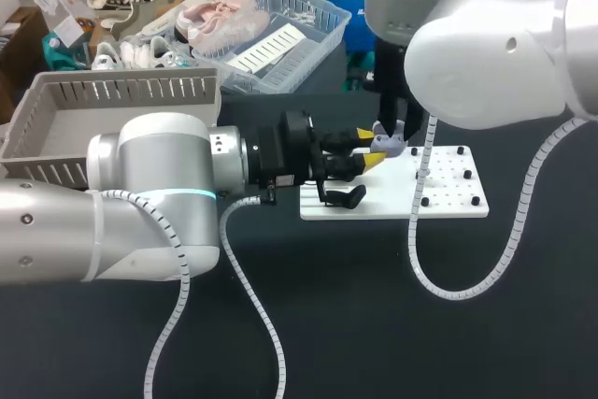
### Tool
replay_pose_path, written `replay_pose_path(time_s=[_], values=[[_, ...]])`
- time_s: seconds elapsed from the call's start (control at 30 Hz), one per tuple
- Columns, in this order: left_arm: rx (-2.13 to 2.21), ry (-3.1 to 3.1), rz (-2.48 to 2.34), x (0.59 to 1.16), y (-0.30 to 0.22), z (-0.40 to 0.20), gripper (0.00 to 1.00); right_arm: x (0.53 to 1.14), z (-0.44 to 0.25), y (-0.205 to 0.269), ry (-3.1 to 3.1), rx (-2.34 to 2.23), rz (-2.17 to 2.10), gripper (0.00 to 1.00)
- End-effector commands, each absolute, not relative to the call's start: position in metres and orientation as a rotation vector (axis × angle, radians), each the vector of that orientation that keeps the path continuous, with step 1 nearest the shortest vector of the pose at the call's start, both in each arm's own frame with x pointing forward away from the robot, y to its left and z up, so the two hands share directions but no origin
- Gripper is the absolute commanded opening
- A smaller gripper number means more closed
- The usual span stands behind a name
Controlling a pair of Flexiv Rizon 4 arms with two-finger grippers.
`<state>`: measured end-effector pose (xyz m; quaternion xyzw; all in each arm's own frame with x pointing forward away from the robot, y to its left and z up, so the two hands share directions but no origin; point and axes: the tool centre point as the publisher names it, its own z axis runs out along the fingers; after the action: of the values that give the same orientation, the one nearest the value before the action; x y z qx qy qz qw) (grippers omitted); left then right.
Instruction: Pick up each earbud case from the left stands, insert the matching earbuds, close the lid, and place the case in the box.
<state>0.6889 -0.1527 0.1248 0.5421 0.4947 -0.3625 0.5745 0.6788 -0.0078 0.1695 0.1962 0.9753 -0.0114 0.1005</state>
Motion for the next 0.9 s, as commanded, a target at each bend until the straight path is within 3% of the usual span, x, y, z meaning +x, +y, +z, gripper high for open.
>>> replay_pose_path(time_s=[0.03, 0.9], values=[[1.265, 1.159, -0.845, 0.6880, -0.1535, 0.1243, 0.00, 0.6761, 0.1680, -0.0112, 2.878, 0.581, -0.021, 0.00], [1.265, 1.159, -0.845, 0.6880, -0.1535, 0.1243, 0.00, 0.6715, 0.1612, -0.0048, 2.872, 0.573, -0.030, 0.00]])
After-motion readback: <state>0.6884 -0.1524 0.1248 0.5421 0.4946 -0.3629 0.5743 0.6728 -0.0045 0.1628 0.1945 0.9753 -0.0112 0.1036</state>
